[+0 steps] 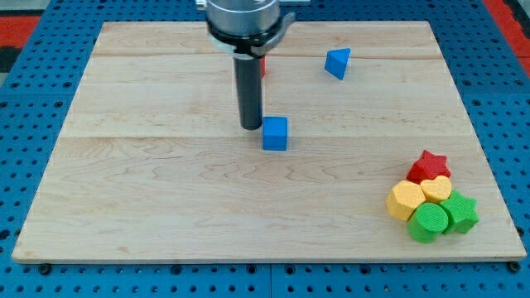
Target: Push the blue cube closer to the yellow hexagon
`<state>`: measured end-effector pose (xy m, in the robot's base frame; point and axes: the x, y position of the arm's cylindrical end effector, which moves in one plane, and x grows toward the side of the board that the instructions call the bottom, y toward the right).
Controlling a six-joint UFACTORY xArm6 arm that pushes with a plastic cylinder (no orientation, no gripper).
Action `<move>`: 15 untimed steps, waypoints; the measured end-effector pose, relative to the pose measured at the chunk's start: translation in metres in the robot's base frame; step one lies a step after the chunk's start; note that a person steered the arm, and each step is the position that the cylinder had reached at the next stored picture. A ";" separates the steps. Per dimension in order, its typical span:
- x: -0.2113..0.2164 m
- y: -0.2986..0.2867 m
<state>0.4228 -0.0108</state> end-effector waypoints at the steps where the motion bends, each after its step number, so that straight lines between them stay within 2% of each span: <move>1: 0.001 0.029; 3: 0.021 0.059; 5: 0.027 0.044; 7: 0.051 0.092; 9: 0.065 0.051; 10: 0.076 0.049; 15: 0.079 0.127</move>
<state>0.5023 0.1159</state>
